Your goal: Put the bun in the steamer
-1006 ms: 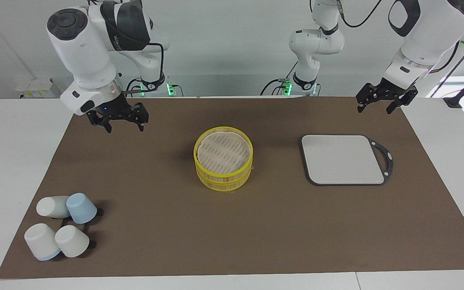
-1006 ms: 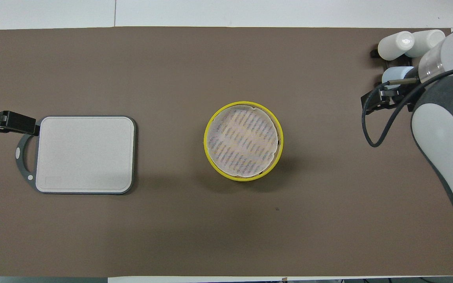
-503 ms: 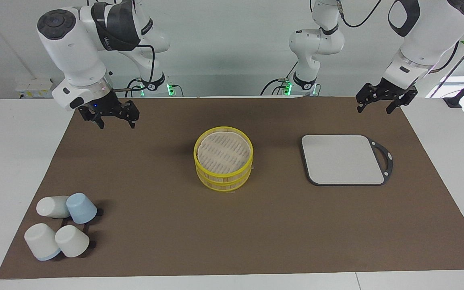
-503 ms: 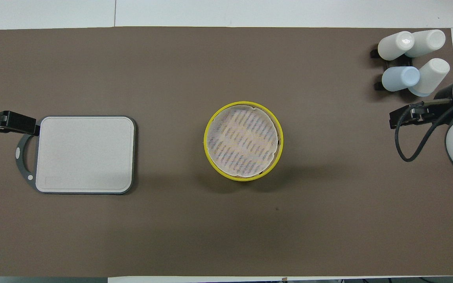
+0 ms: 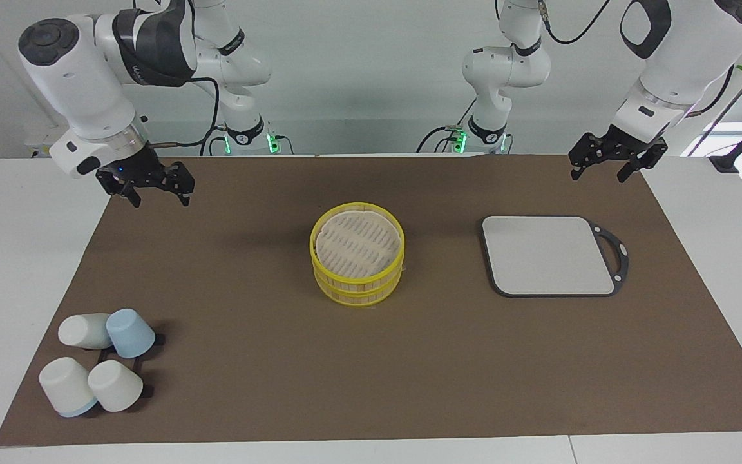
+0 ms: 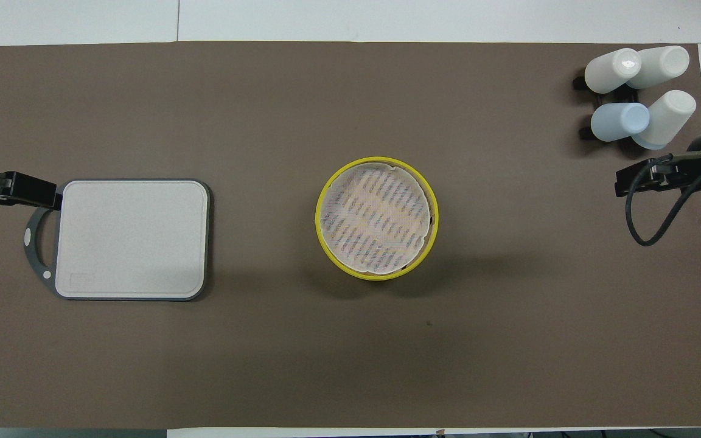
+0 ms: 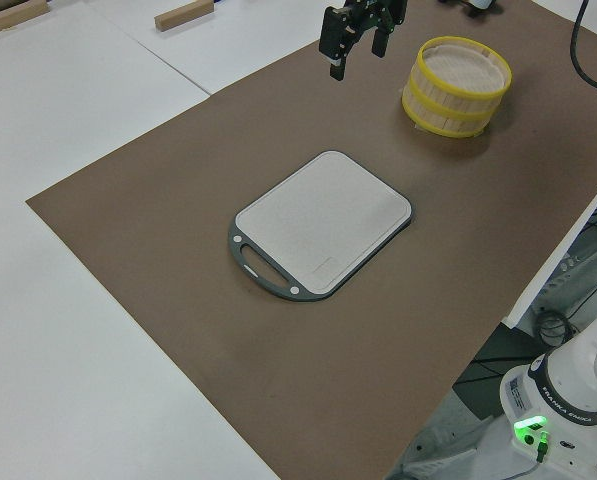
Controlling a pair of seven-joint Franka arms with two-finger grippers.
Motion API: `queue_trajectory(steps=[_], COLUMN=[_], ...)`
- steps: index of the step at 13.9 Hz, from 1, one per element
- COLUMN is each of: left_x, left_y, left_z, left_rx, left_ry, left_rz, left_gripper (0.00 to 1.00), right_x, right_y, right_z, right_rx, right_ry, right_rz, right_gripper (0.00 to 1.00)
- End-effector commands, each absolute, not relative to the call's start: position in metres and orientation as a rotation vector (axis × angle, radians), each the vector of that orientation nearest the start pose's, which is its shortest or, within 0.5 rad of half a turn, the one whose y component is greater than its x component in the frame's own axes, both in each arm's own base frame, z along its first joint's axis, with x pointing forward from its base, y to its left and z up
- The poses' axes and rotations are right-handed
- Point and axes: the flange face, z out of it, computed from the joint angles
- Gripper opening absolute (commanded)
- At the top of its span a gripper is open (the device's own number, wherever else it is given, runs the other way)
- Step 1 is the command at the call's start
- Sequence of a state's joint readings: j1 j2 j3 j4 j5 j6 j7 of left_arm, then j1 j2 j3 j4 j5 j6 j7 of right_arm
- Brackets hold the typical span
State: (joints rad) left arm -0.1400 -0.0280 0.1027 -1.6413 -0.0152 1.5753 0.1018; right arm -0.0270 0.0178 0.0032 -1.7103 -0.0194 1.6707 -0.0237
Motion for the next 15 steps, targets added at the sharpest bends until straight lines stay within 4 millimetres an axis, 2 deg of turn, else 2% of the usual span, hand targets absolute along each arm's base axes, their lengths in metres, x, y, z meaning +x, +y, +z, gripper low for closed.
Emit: queue_trajectory(steps=[1, 15], left_x=[0.5434, 0.5433], left_y=[-0.0217, -0.0234], left_z=[0.6077, 0.6077], left_rx=[-3.139, -3.138], left_ry=[0.234, 0.239], left_rz=[0.041, 0.041], left_gripper=[1.00, 1.00], right_x=[0.5562, 0.5540], right_y=[-0.0164, -0.0137], right_z=[0.5574, 0.5575], right_rx=[-3.140, -3.139], right_ry=[-0.012, -0.022], right_rz=[0.084, 0.108], right_gripper=[1.00, 1.00])
